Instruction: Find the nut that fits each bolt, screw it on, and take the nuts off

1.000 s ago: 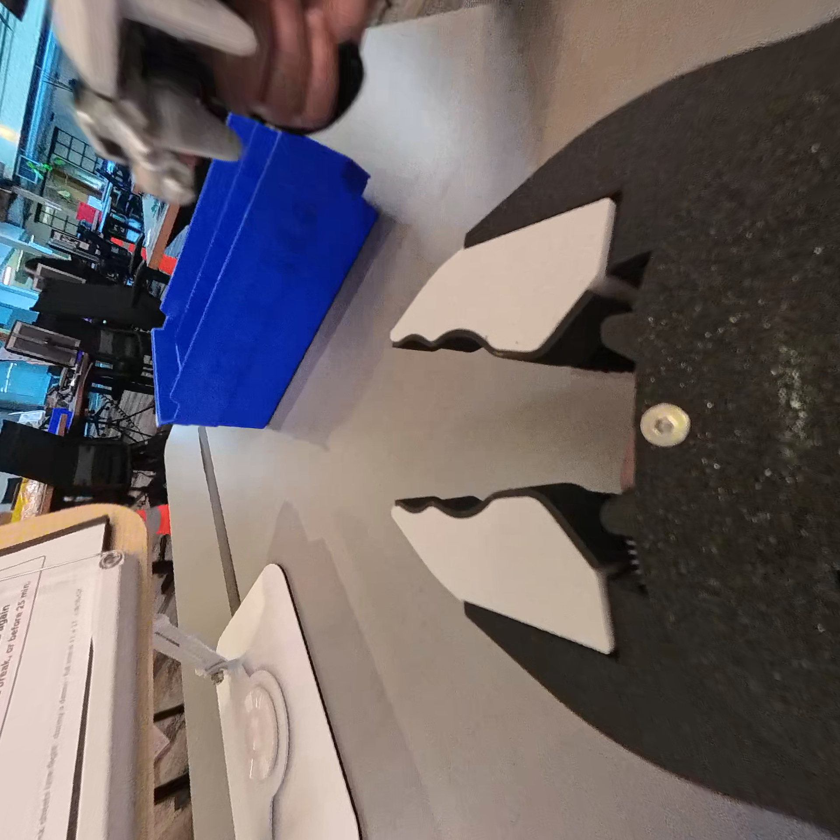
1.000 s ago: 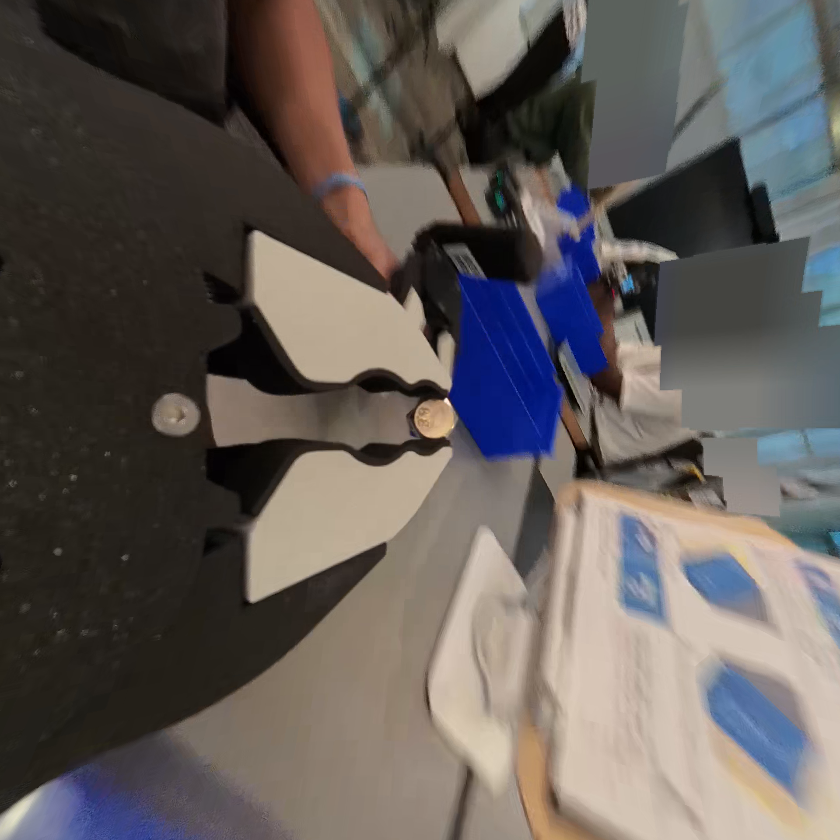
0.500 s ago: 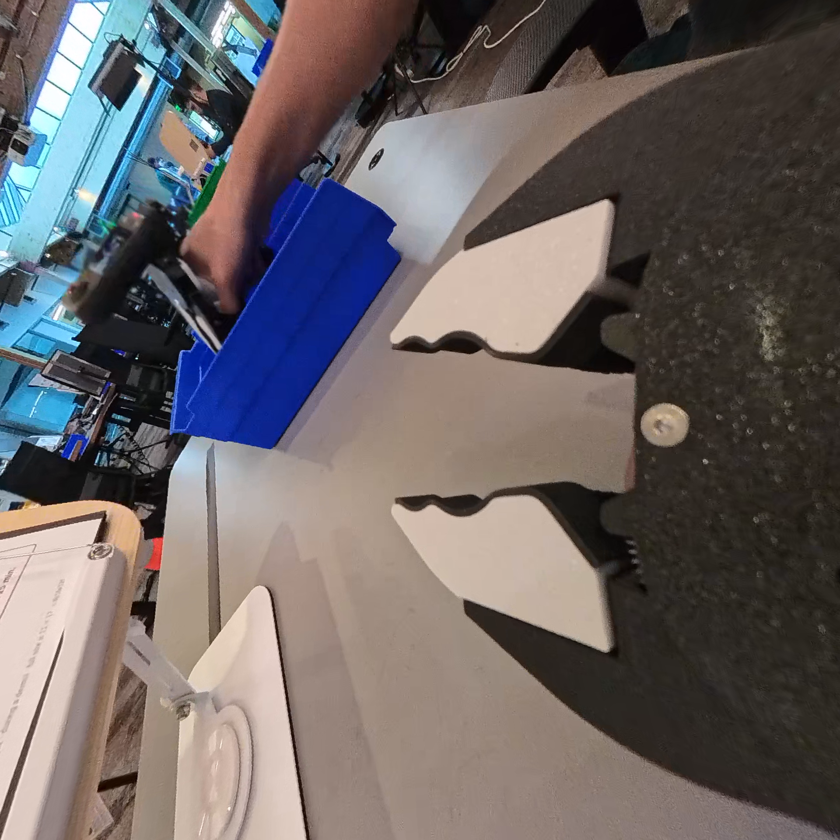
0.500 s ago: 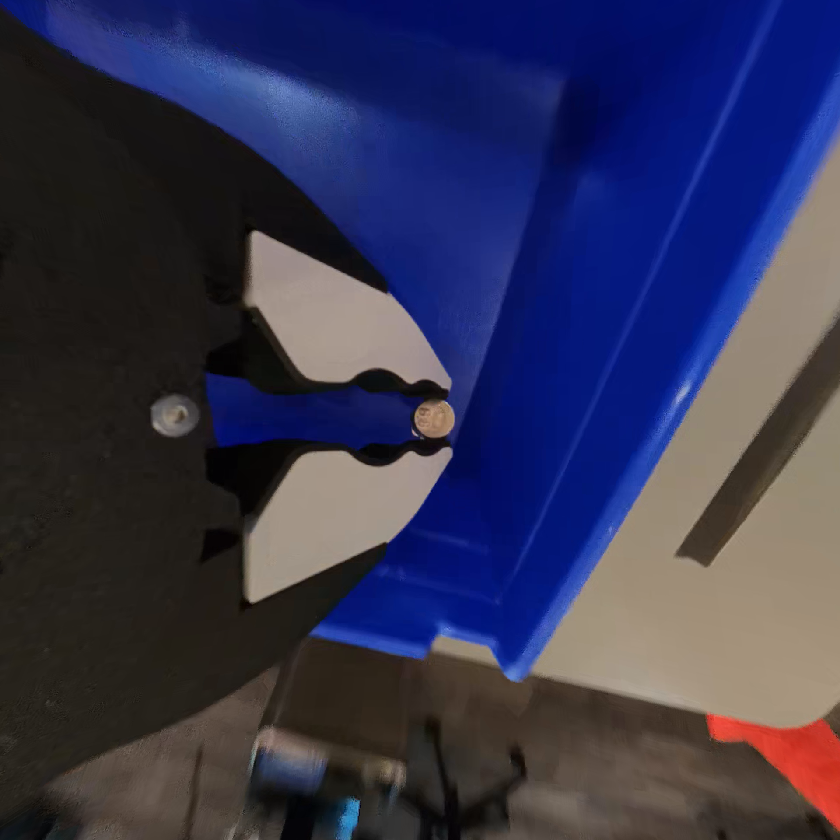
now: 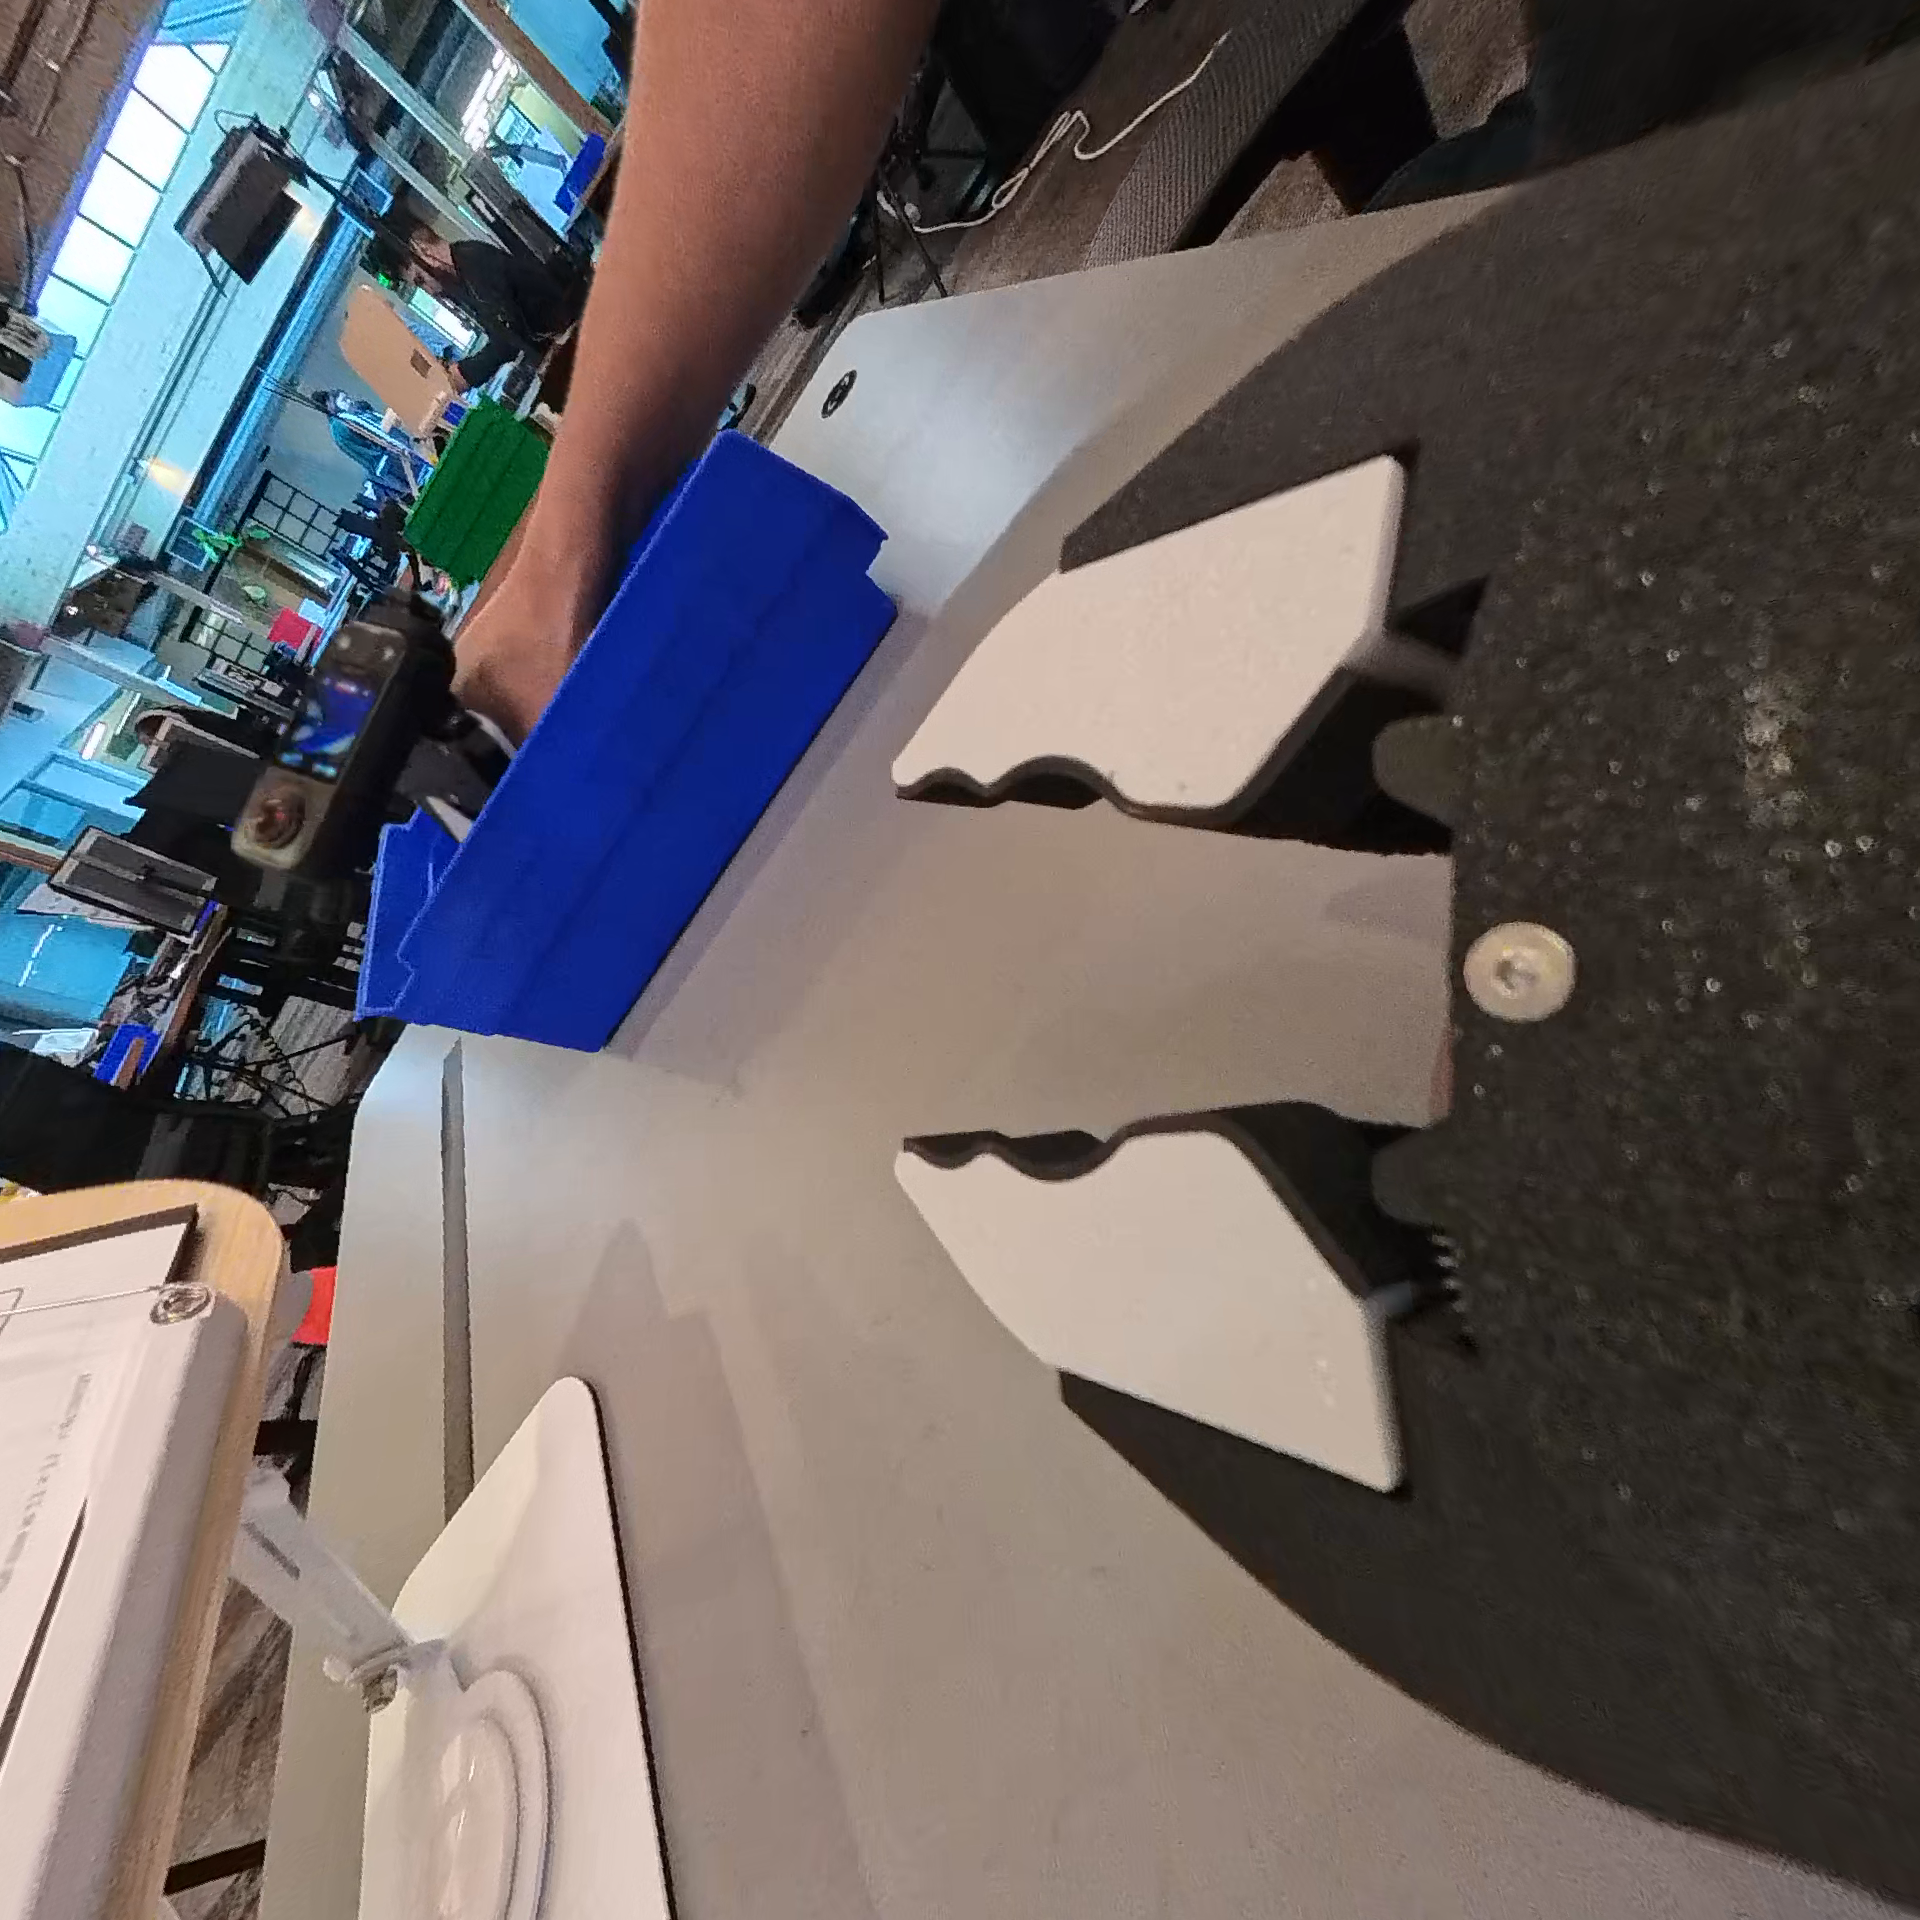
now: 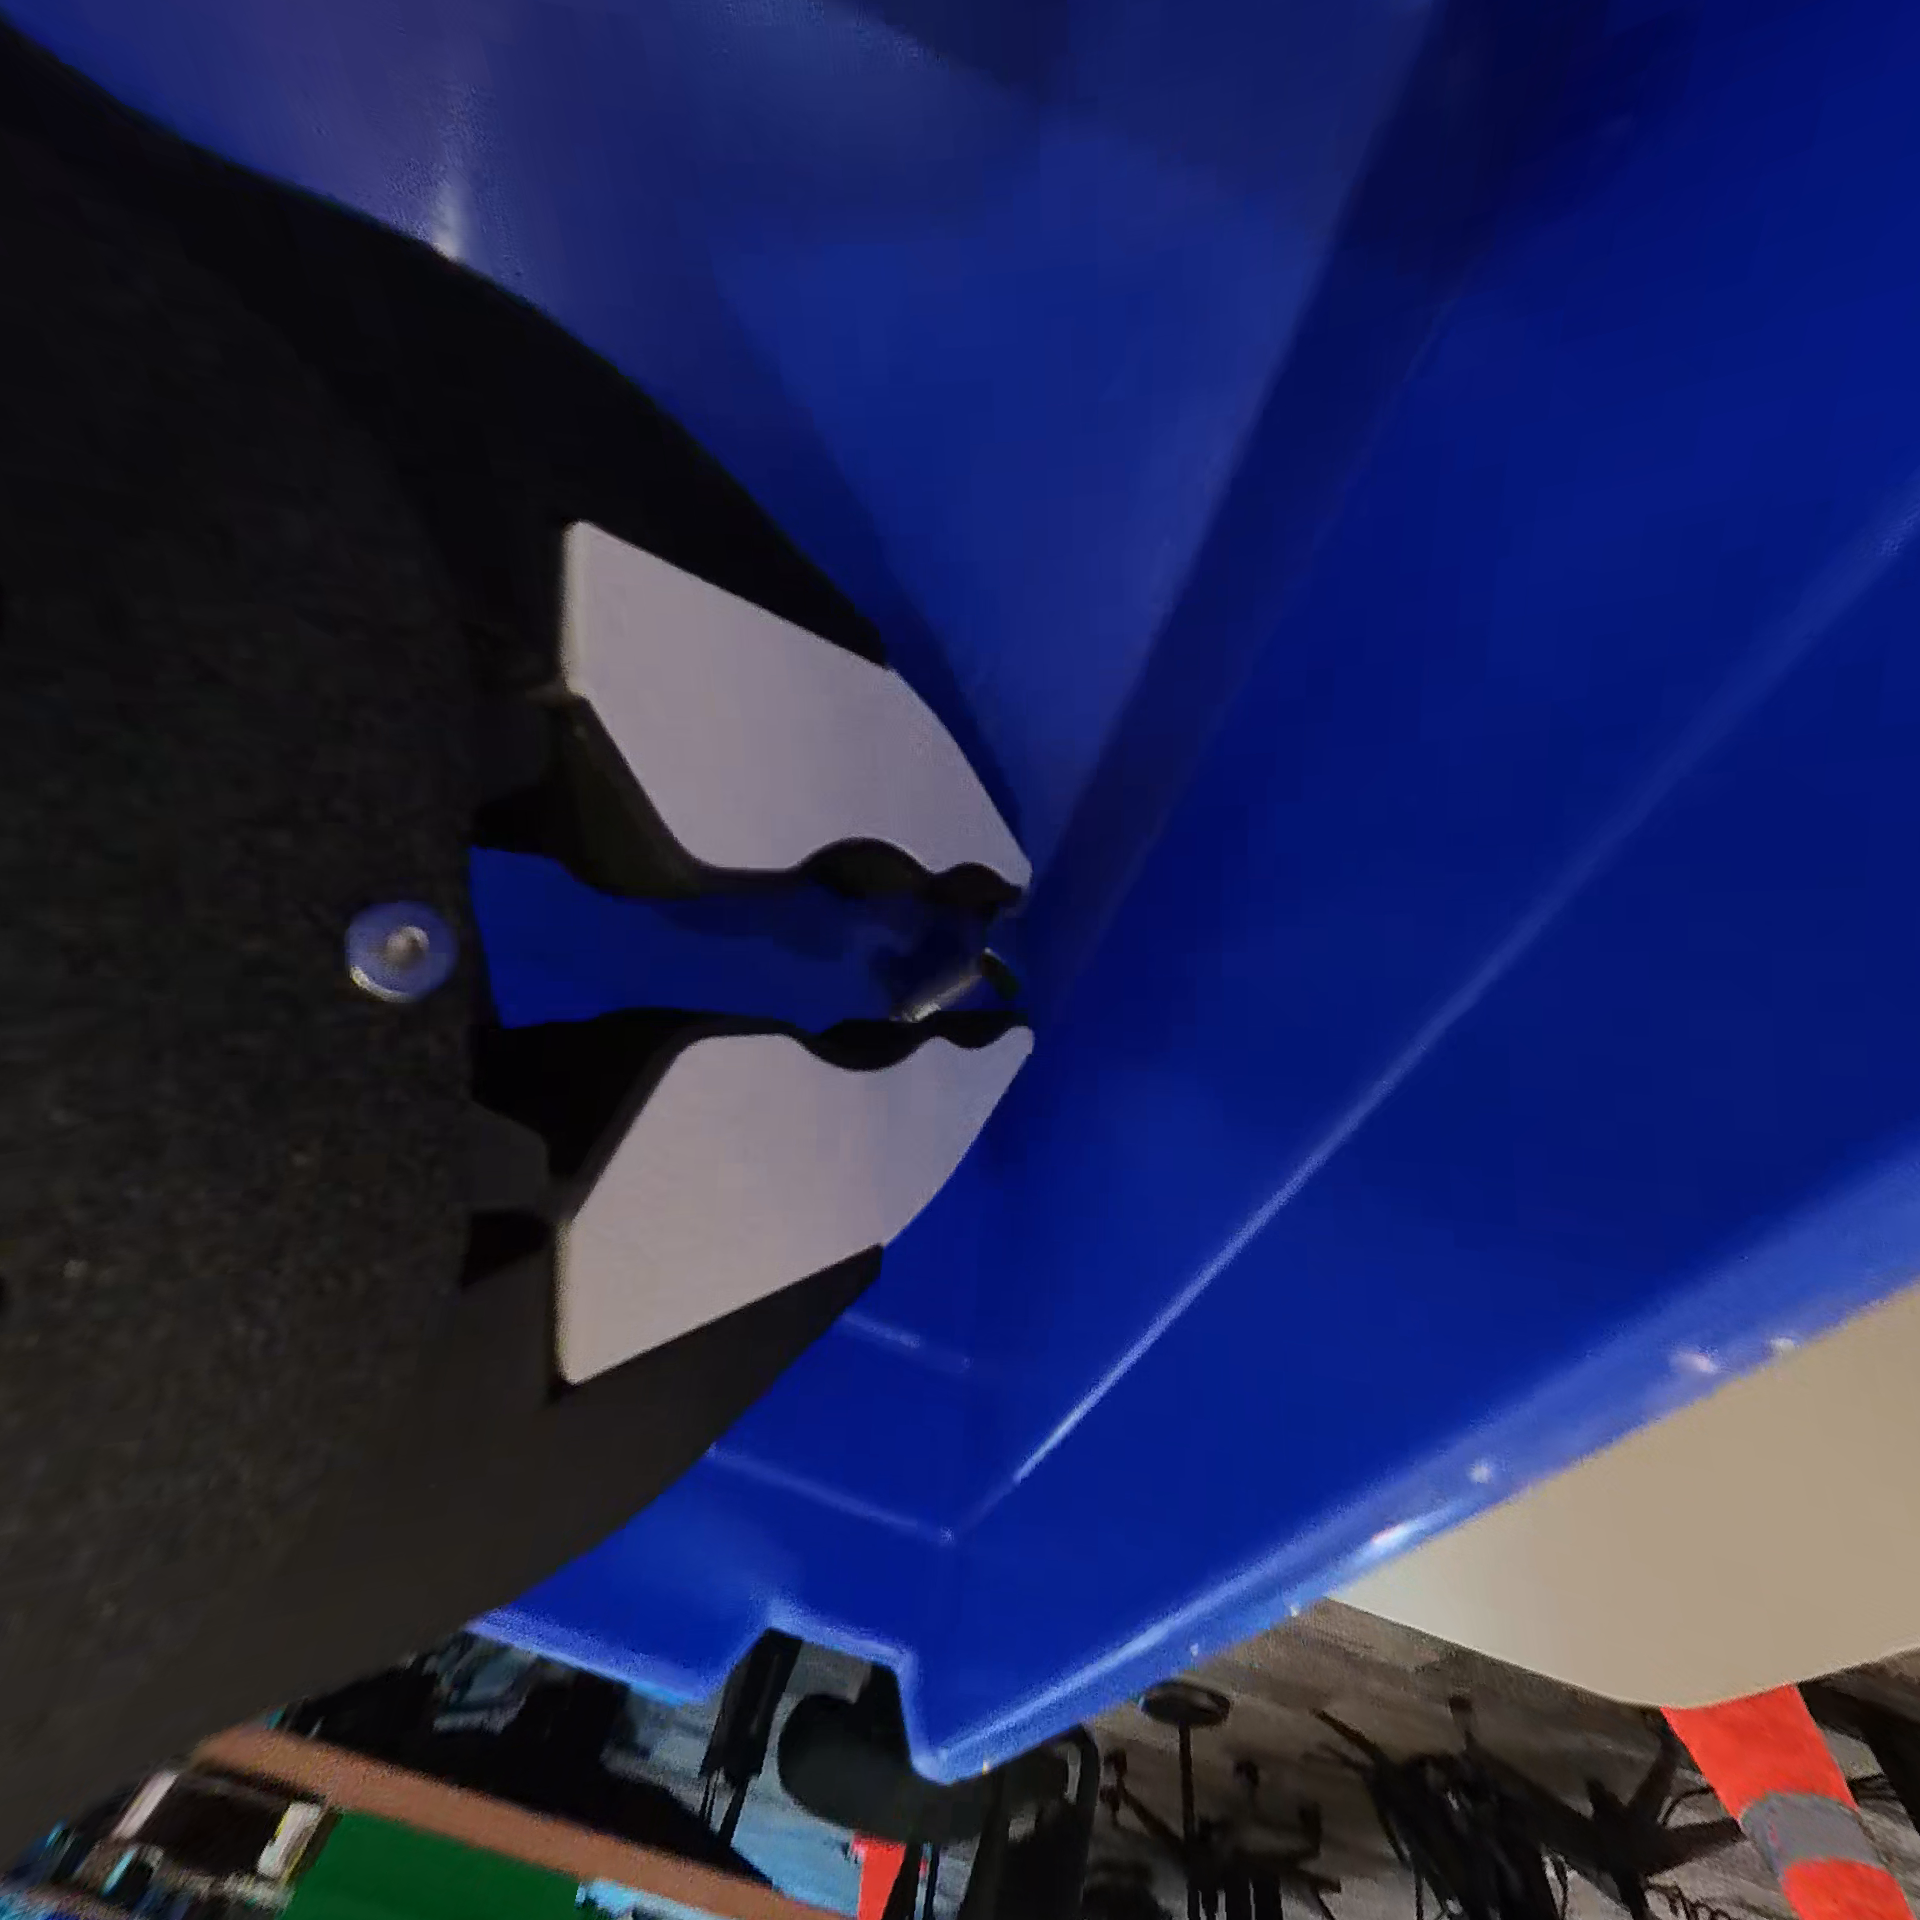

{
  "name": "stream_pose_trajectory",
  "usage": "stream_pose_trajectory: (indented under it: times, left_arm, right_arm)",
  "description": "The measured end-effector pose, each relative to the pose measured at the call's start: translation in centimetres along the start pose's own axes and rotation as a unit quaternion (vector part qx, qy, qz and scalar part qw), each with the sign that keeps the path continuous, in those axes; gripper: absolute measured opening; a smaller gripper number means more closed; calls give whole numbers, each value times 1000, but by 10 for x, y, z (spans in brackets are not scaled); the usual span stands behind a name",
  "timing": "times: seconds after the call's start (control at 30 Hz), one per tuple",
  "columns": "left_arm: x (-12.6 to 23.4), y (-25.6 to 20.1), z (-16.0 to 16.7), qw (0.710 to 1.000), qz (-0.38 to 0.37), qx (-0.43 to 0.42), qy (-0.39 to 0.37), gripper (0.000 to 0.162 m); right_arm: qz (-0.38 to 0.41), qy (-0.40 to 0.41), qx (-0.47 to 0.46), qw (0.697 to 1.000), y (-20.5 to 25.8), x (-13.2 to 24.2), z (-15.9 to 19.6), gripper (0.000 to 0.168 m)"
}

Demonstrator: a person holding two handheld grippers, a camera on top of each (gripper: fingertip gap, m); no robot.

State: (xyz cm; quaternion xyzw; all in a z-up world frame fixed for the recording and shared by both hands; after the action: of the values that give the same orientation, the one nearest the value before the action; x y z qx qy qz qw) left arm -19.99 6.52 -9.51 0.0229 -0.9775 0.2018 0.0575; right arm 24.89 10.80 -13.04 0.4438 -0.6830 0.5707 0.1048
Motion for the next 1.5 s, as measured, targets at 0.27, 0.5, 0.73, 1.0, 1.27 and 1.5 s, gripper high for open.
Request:
stream_pose_trajectory:
  times: [0.27, 0.5, 0.73, 1.0, 1.27, 1.5]
  left_arm:
    - [-2, -1, 1, 1000, -9, -5, 7, 60]
    - [-8, 0, 5, 994, -98, -33, 38, 59]
    - [-17, -6, 13, 982, -144, -75, 92, 61]
    - [-19, -9, 16, 982, -133, -76, 107, 60]
    - [-15, -36, 1, 990, -66, -48, 119, 52]
    - [134, -67, -73, 937, -194, -65, 284, 54]
  right_arm:
    - [-114, -236, -242, 934, -29, 130, -2, 39]
    - [-375, -476, -300, 737, 96, 277, 2, 36]
    - [-359, -509, -240, 745, 162, 319, -8, 31]
    - [-341, -503, -208, 766, 204, 284, -7, 42]
    - [-346, -501, -205, 766, 206, 284, -5, 37]
    - [-355, -491, -207, 768, 207, 282, -6, 36]
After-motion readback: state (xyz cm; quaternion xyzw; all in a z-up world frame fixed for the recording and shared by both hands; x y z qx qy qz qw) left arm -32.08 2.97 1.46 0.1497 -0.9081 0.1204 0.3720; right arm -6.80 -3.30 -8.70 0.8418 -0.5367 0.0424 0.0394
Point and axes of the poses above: each gripper's, where its closed fingertips meet, x back along the fingers, z out of its underside, y = z × x across the jaws, the point moved 7 cm from there along x, back along the fingers, and after that the axes turned 12 degrees about z, right-handed, at the moved point
